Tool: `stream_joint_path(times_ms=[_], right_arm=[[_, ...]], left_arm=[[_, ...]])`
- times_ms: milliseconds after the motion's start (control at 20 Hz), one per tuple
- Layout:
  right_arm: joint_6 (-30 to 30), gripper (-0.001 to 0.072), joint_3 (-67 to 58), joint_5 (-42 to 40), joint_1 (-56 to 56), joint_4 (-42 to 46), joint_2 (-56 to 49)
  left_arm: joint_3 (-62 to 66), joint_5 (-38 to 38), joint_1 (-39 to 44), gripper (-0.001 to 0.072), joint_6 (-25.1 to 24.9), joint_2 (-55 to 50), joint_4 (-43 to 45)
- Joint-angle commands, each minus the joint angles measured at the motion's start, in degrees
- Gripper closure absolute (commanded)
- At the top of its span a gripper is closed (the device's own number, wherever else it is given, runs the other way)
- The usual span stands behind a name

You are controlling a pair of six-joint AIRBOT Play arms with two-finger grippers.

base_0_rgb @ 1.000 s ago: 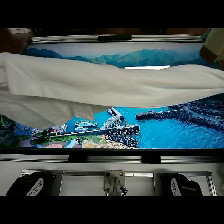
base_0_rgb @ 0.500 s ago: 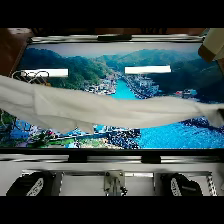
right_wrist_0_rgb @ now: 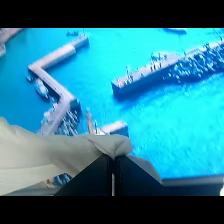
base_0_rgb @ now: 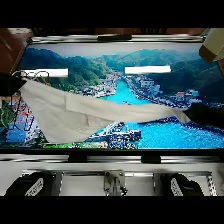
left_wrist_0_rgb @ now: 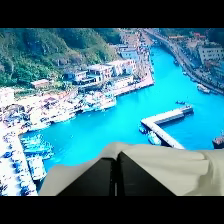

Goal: Fold the shirts.

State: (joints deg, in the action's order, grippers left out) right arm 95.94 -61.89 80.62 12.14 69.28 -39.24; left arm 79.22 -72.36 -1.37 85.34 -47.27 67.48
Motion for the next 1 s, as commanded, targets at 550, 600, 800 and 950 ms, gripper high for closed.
stream_joint_path(times_ms=[550,600,800,950], right_arm=[[5.29,0.0222,1.6,-32.3,-10.45,-11.61,-29.79],[4.35,0.0218,1.11,-31.74,-10.19,-11.78,-29.49],[0.98,0.0218,-0.66,-25.88,-7.41,-11.72,-25.97],[0.52,0.0218,-0.66,-18.4,-8.02,-8.55,-24.35]], left_arm=[[-1.42,15.76,2.27,0.0146,1.33,-29.0,-9.27],[-1.27,15.04,1.03,0.0059,1.27,-28.48,-9.2],[3.52,-0.66,-8.57,0.0057,-2.62,-27.63,-6.14],[2.62,-12.92,-15.82,0.0123,-3.52,-27.61,0.04]])
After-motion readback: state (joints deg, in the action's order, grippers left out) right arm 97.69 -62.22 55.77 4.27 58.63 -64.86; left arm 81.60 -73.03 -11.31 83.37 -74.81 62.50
